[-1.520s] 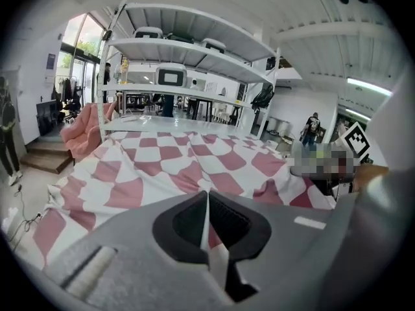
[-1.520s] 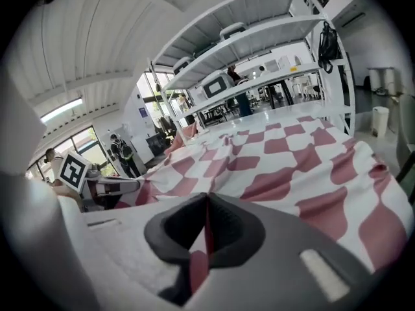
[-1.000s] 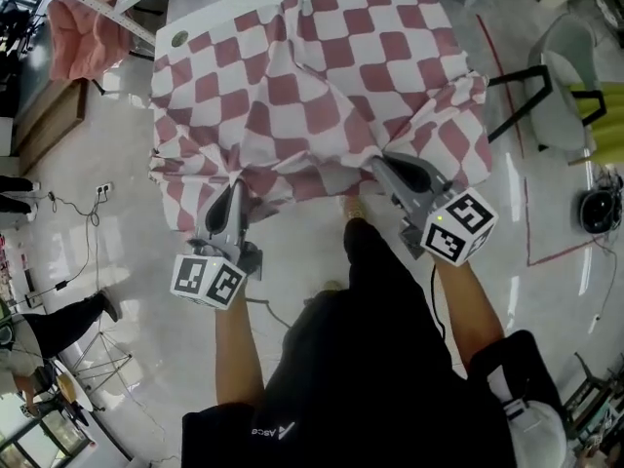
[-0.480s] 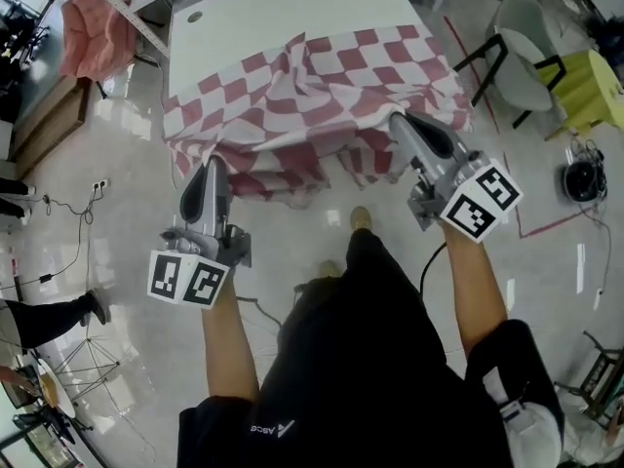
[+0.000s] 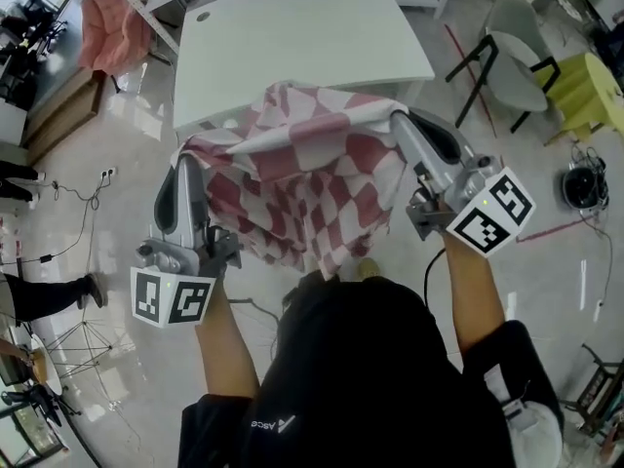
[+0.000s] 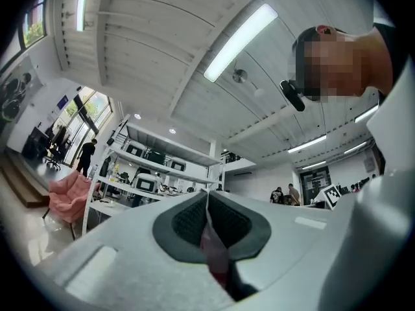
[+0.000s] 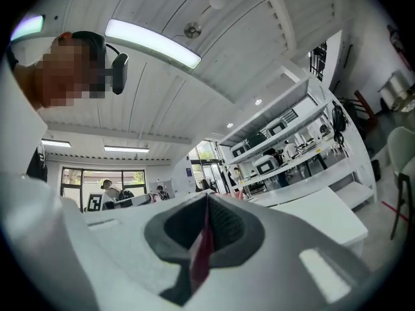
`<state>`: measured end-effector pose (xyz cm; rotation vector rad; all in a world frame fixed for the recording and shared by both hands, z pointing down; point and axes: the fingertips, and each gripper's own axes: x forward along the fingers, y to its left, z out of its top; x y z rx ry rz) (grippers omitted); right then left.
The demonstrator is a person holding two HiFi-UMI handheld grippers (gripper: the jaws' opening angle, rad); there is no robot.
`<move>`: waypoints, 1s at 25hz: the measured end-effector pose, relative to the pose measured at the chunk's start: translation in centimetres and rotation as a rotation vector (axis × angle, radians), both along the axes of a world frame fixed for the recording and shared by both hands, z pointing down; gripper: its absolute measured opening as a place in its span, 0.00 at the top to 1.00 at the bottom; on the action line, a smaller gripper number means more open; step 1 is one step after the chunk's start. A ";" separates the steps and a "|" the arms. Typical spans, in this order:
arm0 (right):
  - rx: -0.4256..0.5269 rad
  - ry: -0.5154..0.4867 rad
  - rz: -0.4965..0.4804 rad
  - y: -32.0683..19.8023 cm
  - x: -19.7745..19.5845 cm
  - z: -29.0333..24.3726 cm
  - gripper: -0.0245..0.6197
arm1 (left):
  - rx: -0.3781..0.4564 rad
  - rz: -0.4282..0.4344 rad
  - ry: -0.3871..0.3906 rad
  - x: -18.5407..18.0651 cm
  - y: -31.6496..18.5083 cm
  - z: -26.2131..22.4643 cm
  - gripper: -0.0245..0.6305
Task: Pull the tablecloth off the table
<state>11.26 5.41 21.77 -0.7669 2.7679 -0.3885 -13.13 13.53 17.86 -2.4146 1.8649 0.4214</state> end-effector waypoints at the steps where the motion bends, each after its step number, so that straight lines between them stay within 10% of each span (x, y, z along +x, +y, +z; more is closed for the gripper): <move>1: 0.003 -0.009 -0.010 0.6 0.8 0.0 0.96 | 0.008 -0.013 -0.004 0.9 0.7 -0.2 0.95; 8: 0.044 -0.052 -0.065 3.0 5.9 -1.7 0.96 | 0.064 -0.062 0.020 6.6 4.5 -1.7 0.95; 25: 0.037 0.016 0.049 2.3 6.6 0.9 0.96 | -0.022 -0.011 0.031 6.9 2.5 1.5 0.95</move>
